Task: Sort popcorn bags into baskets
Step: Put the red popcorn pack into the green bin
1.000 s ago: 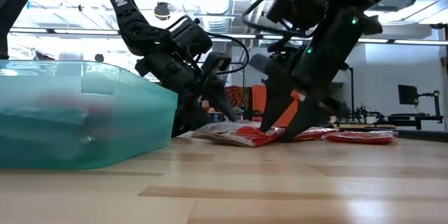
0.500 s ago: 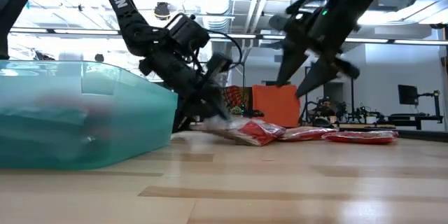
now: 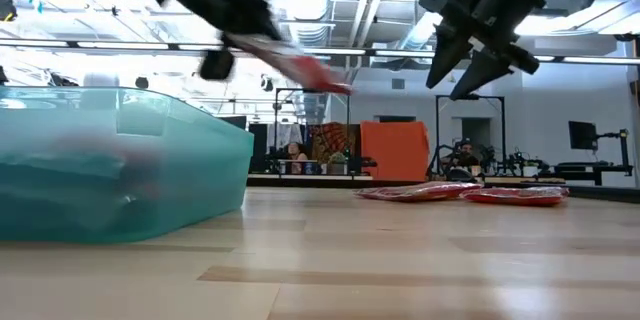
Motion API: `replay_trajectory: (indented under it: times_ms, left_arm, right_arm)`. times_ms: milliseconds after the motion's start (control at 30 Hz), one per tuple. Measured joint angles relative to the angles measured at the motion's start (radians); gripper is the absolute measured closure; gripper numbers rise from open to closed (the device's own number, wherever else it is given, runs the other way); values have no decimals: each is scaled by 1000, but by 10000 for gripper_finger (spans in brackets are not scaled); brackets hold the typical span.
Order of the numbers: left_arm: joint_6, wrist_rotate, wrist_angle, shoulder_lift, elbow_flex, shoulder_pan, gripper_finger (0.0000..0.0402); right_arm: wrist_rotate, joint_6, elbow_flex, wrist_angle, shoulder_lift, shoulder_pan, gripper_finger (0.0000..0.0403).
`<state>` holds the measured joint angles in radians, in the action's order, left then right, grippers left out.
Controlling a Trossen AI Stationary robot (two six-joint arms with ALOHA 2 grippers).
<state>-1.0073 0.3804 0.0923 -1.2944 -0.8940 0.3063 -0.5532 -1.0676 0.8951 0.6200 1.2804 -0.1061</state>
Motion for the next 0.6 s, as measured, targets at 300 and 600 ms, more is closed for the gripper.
replay_trajectory:
  times_ms: [300,600]
  left_arm:
    - [-295,-399,632,417,25,-315,401]
    - [-690,-682,675,635,198,-716,401]
  right_arm:
    - [5,30,0,-4,4,19,154]
    - [10,30,0,-7,4,26,154]
